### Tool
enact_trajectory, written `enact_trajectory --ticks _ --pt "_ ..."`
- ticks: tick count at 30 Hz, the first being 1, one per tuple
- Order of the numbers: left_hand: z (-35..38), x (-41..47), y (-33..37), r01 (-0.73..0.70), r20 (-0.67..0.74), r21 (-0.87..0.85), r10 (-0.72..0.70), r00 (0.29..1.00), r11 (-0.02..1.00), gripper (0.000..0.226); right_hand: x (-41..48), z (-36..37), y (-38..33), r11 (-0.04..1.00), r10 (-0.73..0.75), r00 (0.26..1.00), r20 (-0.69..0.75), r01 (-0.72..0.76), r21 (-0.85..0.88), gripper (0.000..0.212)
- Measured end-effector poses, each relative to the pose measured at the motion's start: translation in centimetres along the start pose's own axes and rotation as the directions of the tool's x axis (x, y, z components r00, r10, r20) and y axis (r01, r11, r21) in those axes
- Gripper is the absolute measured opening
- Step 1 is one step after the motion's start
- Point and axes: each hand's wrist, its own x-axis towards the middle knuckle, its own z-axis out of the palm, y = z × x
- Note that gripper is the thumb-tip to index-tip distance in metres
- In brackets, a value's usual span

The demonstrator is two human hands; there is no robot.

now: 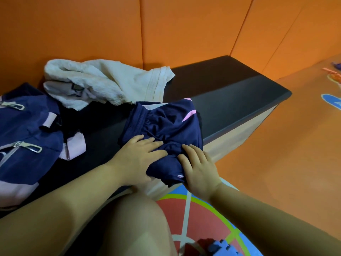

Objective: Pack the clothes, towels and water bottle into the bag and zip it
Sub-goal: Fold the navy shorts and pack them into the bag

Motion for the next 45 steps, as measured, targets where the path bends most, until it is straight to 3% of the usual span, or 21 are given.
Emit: enact_trajectory --ticks 2,5,9,14,19,21,23,26,28,30,32,36,40,45 --pt "0.1 -0.1 -0.2 0.013 -0.017 -0.036 -0.014 1.0 0.999 0.069 0.9 -1.2 0.7 0.996 -0.015 1.0 0.023 0.013 0.086 0.045" --pt "0.1 -0.5 0.1 0.036 -0.03 -0.024 -0.036 0.999 0.999 0.09 2.4 -5.0 1.8 0.983 -0.046 0.985 0.168 0.015 0.182 0.043" --pt "0.2 -0.3 1.9 0.045 -0.236 -0.095 -0.066 0.969 0.994 0.104 5.5 -8.5 3.0 0.939 -0.022 0.928 0.371 -0.109 0.327 0.042" --pt "-0.1 1.1 2.2 0.117 -0.499 -0.173 -0.189 0.846 0.978 0.064 7.7 -9.0 3.1 0.809 -0.021 0.879 0.475 -0.265 0.525 0.045" --pt "-0.5 2.1 1.3 0.142 -0.536 -0.217 -0.239 0.81 0.966 0.047 7.4 -9.6 3.1 0.771 0.028 0.865 0.502 -0.339 0.54 0.049" --pt "-0.9 2.1 1.0 0.142 -0.499 -0.244 -0.25 0.83 0.959 0.038 6.5 -10.3 2.9 0.78 0.034 0.875 0.482 -0.324 0.535 0.057" --pt "-1.8 2.0 0.9 0.165 -0.436 -0.293 -0.285 0.854 0.942 0.028 5.2 -11.0 1.9 0.841 0.037 0.889 0.456 -0.275 0.466 0.078" --pt "-3.5 2.3 1.2 0.261 -0.273 -0.379 -0.376 0.885 0.888 0.031 3.8 -11.4 -0.2 0.963 0.059 0.893 0.446 -0.168 0.209 0.121" --pt "-4.3 2.7 1.3 0.313 -0.167 -0.435 -0.417 0.894 0.845 0.033 3.9 -10.7 -1.2 0.981 0.12 0.889 0.442 -0.173 0.082 0.131" --pt "-5.0 3.0 1.1 0.335 -0.092 -0.465 -0.421 0.902 0.819 0.03 4.7 -9.7 -1.6 0.984 0.165 0.917 0.364 -0.179 0.005 0.119" --pt "-5.7 3.2 0.5 0.349 -0.017 -0.486 -0.409 0.913 0.801 0.028 5.9 -9.2 -1.0 0.989 0.139 0.945 0.296 -0.149 0.012 0.091" --pt "-6.7 3.1 -1.5 0.394 0.178 -0.582 -0.361 0.915 0.711 0.031 9.1 -11.3 2.3 0.946 -0.014 0.877 0.48 -0.144 0.291 0.039" --pt "-7.0 4.4 -3.8 0.411 0.252 -0.668 -0.331 0.909 0.62 0.05 13.0 -11.8 4.6 0.921 -0.096 0.827 0.553 -0.137 0.365 0.03" --pt "-6.5 6.2 -6.5 0.524 0.361 -0.651 -0.383 0.85 0.549 0.028 17.7 -9.2 5.3 0.958 -0.101 0.806 0.583 -0.079 0.276 0.027"
